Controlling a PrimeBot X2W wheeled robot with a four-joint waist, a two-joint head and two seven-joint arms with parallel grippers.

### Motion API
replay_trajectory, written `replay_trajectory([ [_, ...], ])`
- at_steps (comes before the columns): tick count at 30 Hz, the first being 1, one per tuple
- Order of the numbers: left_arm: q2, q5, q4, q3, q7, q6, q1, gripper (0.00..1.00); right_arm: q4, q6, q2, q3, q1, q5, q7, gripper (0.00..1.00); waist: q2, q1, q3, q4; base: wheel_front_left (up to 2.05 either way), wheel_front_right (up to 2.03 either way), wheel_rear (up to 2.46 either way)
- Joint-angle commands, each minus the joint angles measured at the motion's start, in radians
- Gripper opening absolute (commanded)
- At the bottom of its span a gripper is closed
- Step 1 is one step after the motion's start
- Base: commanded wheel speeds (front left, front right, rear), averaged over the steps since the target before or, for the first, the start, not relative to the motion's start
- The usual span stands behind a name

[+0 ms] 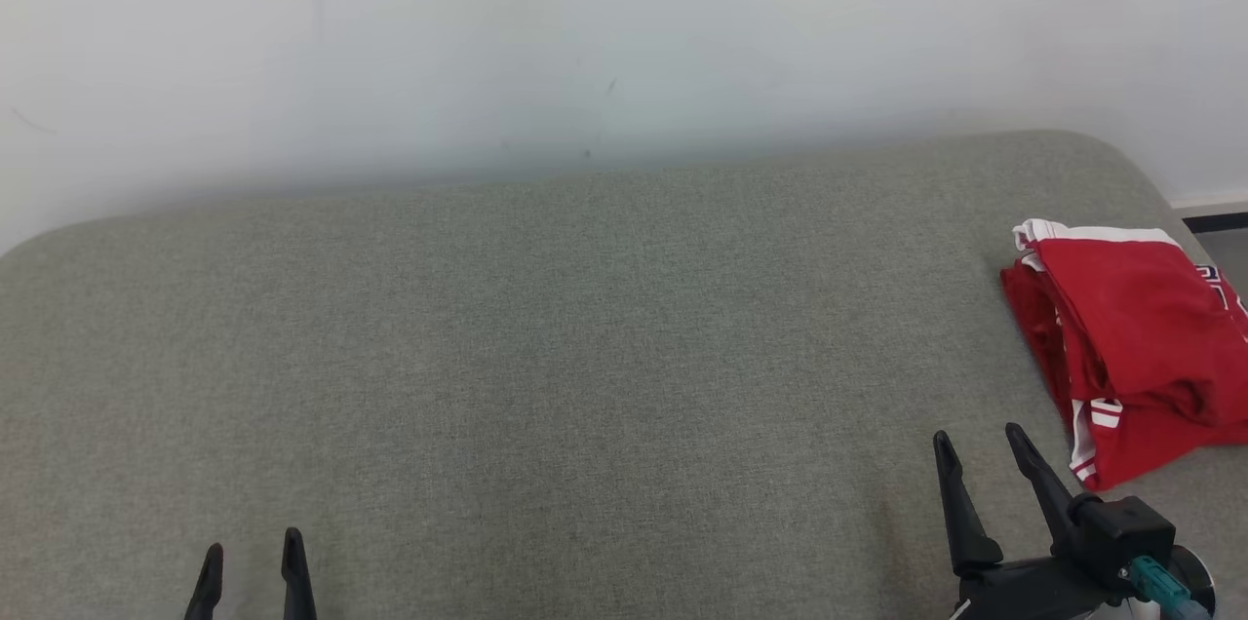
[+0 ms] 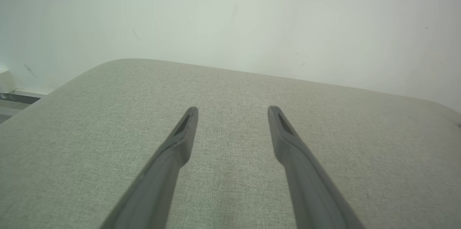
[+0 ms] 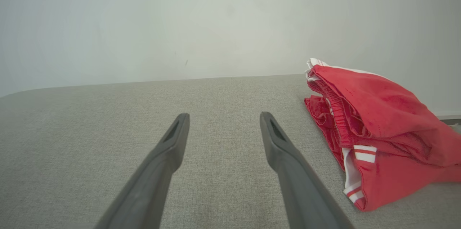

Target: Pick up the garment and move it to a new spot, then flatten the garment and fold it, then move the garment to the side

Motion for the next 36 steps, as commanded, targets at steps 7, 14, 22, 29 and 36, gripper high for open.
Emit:
replay_trajectory([
  [7, -0.002, -0.003, 0.018, 0.024, -0.002, 0.006, 0.020, 1.00, 0.016, -0.003, 0.012, 0.005, 0.016, -0.001, -0.016, 1.00, 0.0001, 0.0001, -0.009, 0.012, 0.00, 0.00, 0.00],
  [14, -0.001, 0.007, 0.039, 0.045, -0.002, 0.016, 0.026, 1.00, 0.021, -0.003, 0.017, 0.011, 0.019, 0.000, -0.019, 1.00, 0.0001, 0.0001, -0.015, 0.011, 0.00, 0.00, 0.00],
  [22, -0.001, 0.017, 0.034, 0.043, -0.002, 0.017, 0.039, 1.00, 0.026, -0.003, 0.022, 0.018, 0.026, 0.007, -0.023, 1.00, 0.0001, 0.0001, -0.024, 0.013, 0.00, 0.00, 0.00],
  [29, -0.001, 0.022, 0.039, 0.043, -0.002, 0.012, 0.042, 1.00, 0.032, -0.003, 0.027, 0.015, 0.036, 0.013, -0.025, 1.00, 0.0001, 0.0001, -0.029, 0.019, 0.00, 0.00, 0.00],
  [36, -0.001, 0.027, 0.043, 0.042, -0.002, 0.011, 0.040, 1.00, 0.042, -0.003, 0.033, 0.010, 0.043, 0.019, -0.027, 1.00, 0.0001, 0.0001, -0.031, 0.024, 0.00, 0.00, 0.00],
])
